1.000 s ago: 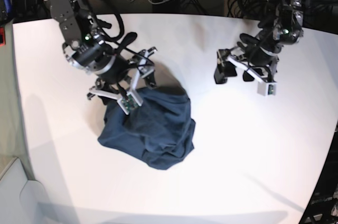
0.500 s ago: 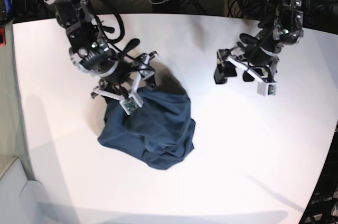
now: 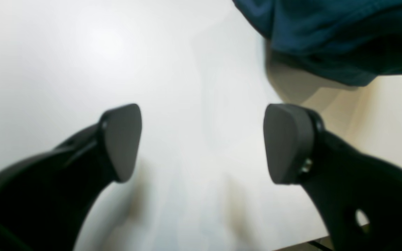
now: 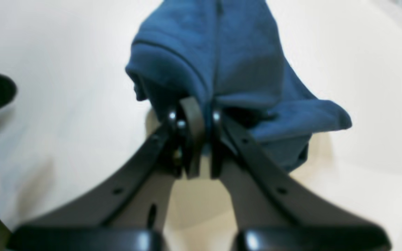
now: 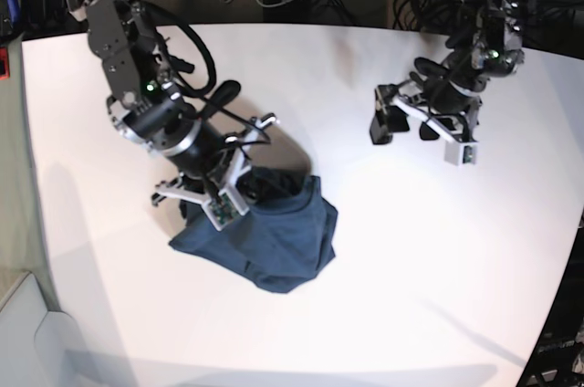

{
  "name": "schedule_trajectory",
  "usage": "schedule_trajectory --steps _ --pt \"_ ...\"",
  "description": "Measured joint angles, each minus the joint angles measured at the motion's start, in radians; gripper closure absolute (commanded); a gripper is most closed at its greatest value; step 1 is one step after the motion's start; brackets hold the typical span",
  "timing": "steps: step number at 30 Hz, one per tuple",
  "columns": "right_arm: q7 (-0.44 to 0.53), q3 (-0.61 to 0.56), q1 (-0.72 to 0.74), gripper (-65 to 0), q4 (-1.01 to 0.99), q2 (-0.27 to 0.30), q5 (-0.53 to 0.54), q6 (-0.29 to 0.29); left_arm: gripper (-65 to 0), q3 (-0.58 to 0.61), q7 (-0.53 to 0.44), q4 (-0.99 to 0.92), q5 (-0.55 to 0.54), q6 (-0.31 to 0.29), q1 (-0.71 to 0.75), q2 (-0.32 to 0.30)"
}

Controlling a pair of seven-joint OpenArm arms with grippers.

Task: Layout the t-shirt on the table in an organized manner, then fold the t-shirt properly
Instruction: 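Lift the t-shirt high with the right gripper and swing it to spread it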

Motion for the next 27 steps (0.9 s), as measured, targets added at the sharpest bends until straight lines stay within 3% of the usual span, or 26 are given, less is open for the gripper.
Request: schedule_trajectory --steps 7,23,27 --pt "-0.004 0.001 0.171 0.0 0.019 0.001 0.002 0.000 -53.2 0.000 -0.005 0.000 0.000 0.000 0.002 0.000" --pt "-0.074 0.154 0.905 0.0 -0.098 -0.024 0.003 0.003 -53.2 0.000 -0.008 0.006 0.000 0.000 0.033 -0.002" --pt "-0.087 0.045 0.878 0.0 -0.100 -0.022 -0.066 0.002 -53.2 0.000 -0.011 0.007 0.000 0.000 0.029 -0.003"
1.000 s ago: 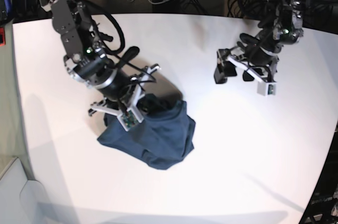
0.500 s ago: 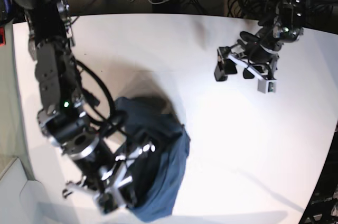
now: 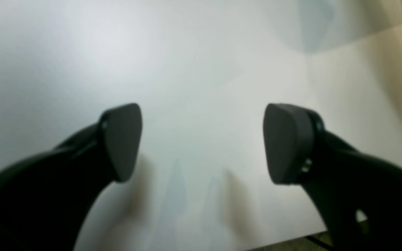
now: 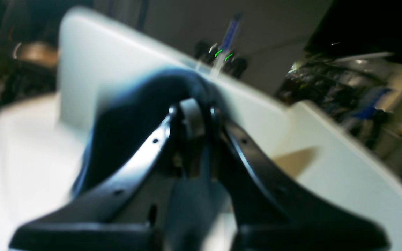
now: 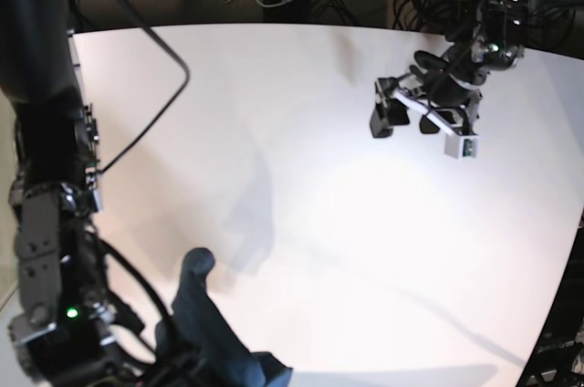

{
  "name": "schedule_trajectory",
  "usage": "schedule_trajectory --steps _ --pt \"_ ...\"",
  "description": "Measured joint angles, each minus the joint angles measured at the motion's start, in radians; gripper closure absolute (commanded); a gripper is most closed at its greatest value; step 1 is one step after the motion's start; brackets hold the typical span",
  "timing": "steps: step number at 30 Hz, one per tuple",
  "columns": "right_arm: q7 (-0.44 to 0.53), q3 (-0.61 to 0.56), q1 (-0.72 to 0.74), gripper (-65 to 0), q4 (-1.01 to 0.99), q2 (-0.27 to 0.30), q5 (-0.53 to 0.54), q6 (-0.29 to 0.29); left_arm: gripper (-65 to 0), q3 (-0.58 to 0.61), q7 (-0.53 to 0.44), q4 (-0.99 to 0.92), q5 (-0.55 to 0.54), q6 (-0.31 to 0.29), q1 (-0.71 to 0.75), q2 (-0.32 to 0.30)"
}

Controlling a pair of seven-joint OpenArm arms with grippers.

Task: Layout the t-shirt on the table in an organized manner, then fold the t-shirt properly
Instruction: 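Lift the t-shirt high with the right gripper and swing it to spread it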

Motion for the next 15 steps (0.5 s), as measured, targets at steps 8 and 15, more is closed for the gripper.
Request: schedule_trajectory --steps 8,15 --pt "-0.084 -0.168 -0.240 0.0 0.030 0.025 -0.092 0.107 -53.2 -0.001 -0.001 0.001 -0.001 0.000 -0.015 0.006" --pt "-0.030 -0.116 -0.263 0.0 0.110 -0.068 -0.264 0.115 -53.2 -0.004 -0.004 0.000 0.003 0.000 -0.018 -0.003"
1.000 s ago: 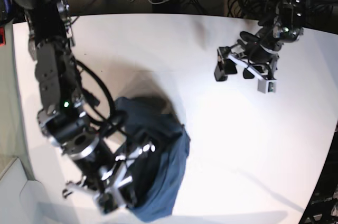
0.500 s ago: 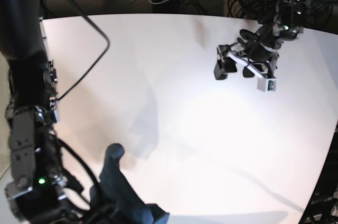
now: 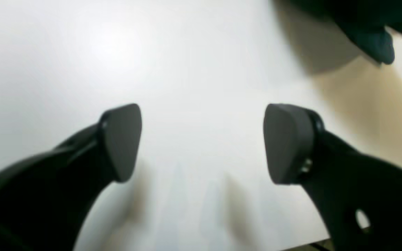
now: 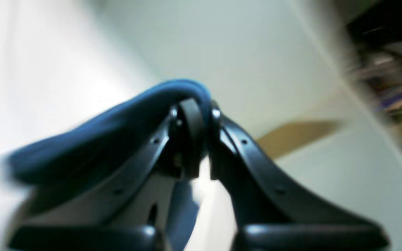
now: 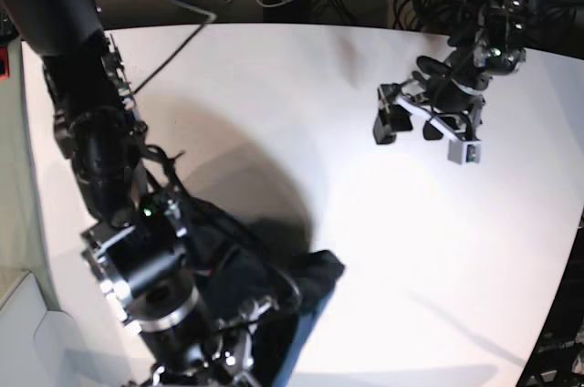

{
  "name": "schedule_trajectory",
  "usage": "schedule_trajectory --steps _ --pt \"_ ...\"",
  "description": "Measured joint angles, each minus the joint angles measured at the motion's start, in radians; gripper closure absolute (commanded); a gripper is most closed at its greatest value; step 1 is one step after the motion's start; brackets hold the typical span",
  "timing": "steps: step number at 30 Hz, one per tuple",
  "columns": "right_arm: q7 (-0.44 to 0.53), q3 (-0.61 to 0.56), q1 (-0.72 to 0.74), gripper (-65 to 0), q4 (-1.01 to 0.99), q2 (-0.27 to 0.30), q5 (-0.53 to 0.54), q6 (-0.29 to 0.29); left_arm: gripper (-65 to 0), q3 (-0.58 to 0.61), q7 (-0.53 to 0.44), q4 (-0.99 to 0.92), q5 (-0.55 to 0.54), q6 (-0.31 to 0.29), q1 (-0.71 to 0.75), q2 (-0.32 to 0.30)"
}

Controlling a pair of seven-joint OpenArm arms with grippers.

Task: Layout the t-shirt on the table in an organized manner, then fold the t-shirt properly
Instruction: 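Lift the t-shirt high with the right gripper and swing it to spread it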

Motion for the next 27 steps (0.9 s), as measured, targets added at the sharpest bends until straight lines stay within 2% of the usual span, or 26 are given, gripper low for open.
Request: schedule_trajectory --steps 3,6,8,11,15,20,24,27 --pt "-0.016 -0.001 -0.013 0.0 0.003 -0.012 0.031 0.035 -53.2 0.003 0.004 0.000 -0.003 0.000 -0.001 0.007" --pt "-0.056 0.068 0.027 0.0 -0.004 -0.023 0.016 0.036 -53.2 0.003 0.004 0.000 -0.004 0.000 0.003 0.005" --pt "-0.025 0.117 0.080 0.0 -0.005 -0.032 -0.014 0.025 -53.2 0.002 0.005 0.000 -0.003 0.000 0.005 0.002" --pt "-0.009 0.149 0.145 0.0 -0.030 -0.028 -0.004 0.025 -53.2 0.002 0.001 0.000 -0.003 0.000 0.005 0.003" --pt "-0.030 0.227 0.194 0.0 -0.096 0.020 -0.002 0.026 -53.2 0.002 0.003 0.000 -0.003 0.000 0.005 -0.001" --pt "-0.011 0.311 0.290 0.0 -0.151 0.103 -0.006 0.025 -53.2 0.003 0.004 0.000 -0.003 0.000 0.005 0.000" --pt "-0.018 0.375 0.348 0.0 -0.190 0.127 -0.013 0.025 -53.2 0.002 0.002 0.000 -0.003 0.000 -0.001 0.000" --pt "-0.014 0.381 0.362 0.0 -0.186 0.132 -0.014 0.025 -53.2 0.005 0.006 0.000 -0.003 0.000 -0.009 0.003"
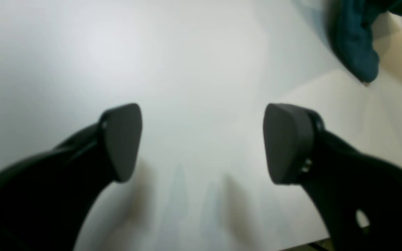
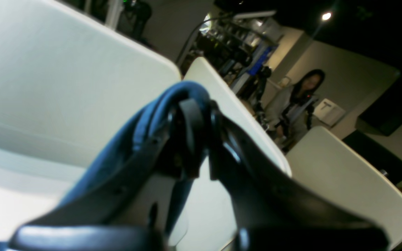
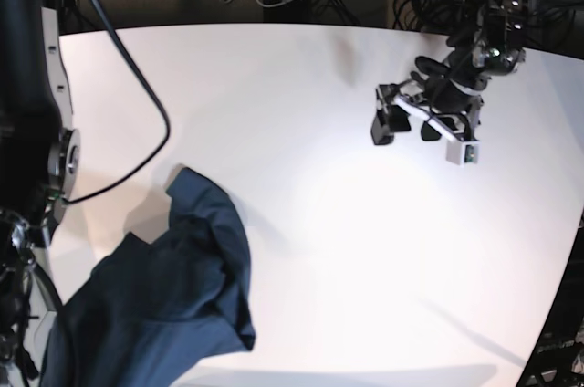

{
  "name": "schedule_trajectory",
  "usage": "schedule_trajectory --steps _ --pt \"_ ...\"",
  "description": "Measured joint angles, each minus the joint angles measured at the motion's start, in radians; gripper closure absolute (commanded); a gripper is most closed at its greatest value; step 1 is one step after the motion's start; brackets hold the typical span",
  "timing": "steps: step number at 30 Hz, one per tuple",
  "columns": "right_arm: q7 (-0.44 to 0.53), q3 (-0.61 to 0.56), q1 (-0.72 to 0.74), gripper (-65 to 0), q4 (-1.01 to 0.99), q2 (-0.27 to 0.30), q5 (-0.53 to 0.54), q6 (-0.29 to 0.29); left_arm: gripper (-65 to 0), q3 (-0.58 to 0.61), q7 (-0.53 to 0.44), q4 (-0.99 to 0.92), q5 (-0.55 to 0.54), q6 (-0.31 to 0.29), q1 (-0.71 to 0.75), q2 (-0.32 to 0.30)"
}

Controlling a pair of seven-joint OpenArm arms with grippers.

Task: Layout the t-shirt on the table in an organized manner, then fold the t-shirt properly
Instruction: 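Lift the t-shirt high with the right gripper and swing it to spread it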

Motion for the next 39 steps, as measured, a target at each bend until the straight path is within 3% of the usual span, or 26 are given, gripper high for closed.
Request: schedule_trajectory --steps 4,12,16,18,25,28,33,39 --pt "-0.018 -0.043 -0.003 0.0 0.029 -0.049 -0.008 0.000 -53.2 0.000 -0.007 0.000 0.000 0.000 -0.029 -0.001" --pt "-0.017 -0.172 0.060 0.0 0.033 -0.332 0.009 0.000 -53.2 -0.001 -0.002 -0.002 0.000 0.000 -0.027 0.003" --pt "-0.008 -0.191 0.111 0.0 0.010 -0.435 0.000 -0.002 -53.2 -0.001 -0.001 -0.001 0.000 0.000 -0.021 -0.002" --pt "-0.014 -0.194 0.141 0.0 -0.016 -0.460 0.010 0.000 -53.2 -0.001 -0.001 -0.001 0.000 0.000 -0.021 -0.003" --pt "-0.011 -0.154 0.173 0.0 -0.013 -0.454 0.006 -0.002 -53.2 -0.078 -0.002 -0.001 0.002 0.000 -0.002 0.000" --pt "-0.041 -0.108 0.107 0.0 0.065 -0.388 0.008 0.000 -53.2 -0.077 0.002 0.000 -0.003 0.000 0.000 -0.001" --pt "-0.052 -0.103 -0.132 0.0 0.206 -0.256 -0.004 0.000 -53.3 -0.158 -0.002 0.001 -0.002 0.000 0.034 0.002" --pt "-0.047 -0.078 -0.461 0.0 0.205 -0.175 0.013 0.002 -53.3 -0.269 0.013 0.001 -0.003 0.000 0.040 -0.004"
